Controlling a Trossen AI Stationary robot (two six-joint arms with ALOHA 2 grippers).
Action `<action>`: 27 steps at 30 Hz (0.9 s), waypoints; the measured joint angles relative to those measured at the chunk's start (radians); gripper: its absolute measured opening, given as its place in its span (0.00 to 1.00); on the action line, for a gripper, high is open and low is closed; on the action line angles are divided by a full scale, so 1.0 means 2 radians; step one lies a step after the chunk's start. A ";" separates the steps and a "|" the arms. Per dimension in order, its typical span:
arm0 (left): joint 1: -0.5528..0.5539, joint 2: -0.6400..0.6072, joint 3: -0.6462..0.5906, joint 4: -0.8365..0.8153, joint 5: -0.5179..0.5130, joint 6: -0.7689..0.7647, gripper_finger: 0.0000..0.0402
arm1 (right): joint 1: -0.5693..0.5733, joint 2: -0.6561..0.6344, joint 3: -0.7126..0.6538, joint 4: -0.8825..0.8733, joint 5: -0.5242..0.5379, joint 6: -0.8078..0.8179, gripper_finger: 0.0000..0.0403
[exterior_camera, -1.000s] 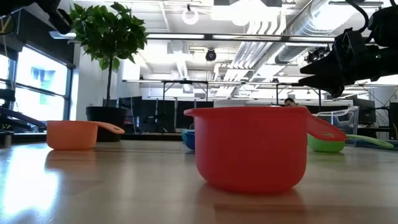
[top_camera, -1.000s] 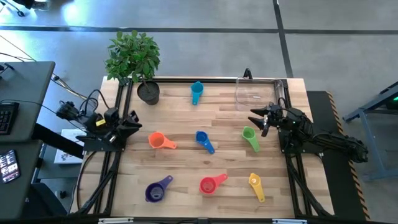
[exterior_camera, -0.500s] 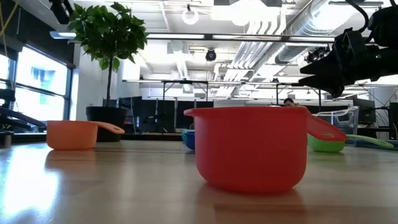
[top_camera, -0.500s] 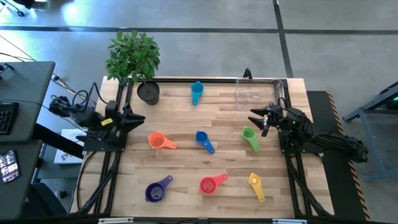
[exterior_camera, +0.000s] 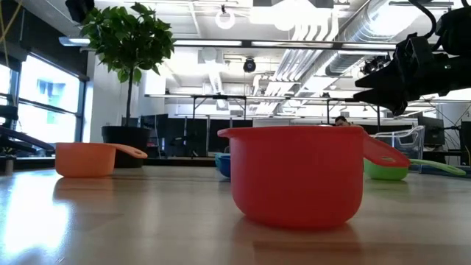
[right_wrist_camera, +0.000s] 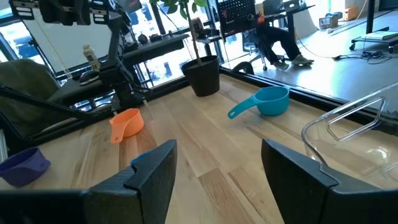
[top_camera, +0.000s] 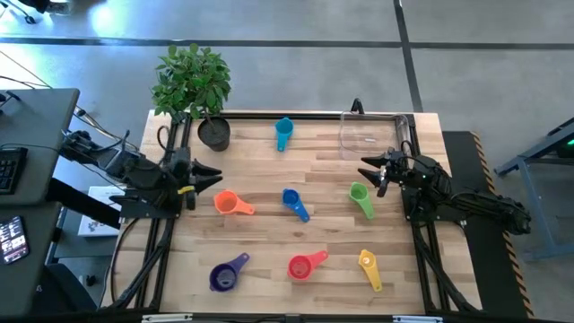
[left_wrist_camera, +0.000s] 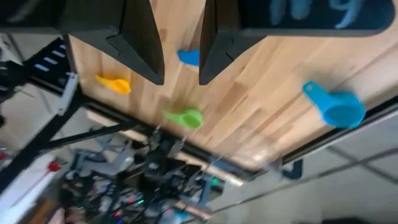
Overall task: Nest measuring cups in basket
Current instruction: Stack the orange measuring cup on top of the violet measuring cup
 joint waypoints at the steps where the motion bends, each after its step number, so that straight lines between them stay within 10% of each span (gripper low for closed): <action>1: 0.003 0.008 0.004 -0.003 0.000 -0.004 0.22 | 0.000 0.000 0.000 0.000 0.000 0.000 0.56; 27: 0.061 0.157 0.103 -0.157 0.127 -0.026 0.22 | 0.000 0.000 0.000 0.000 0.000 0.000 0.56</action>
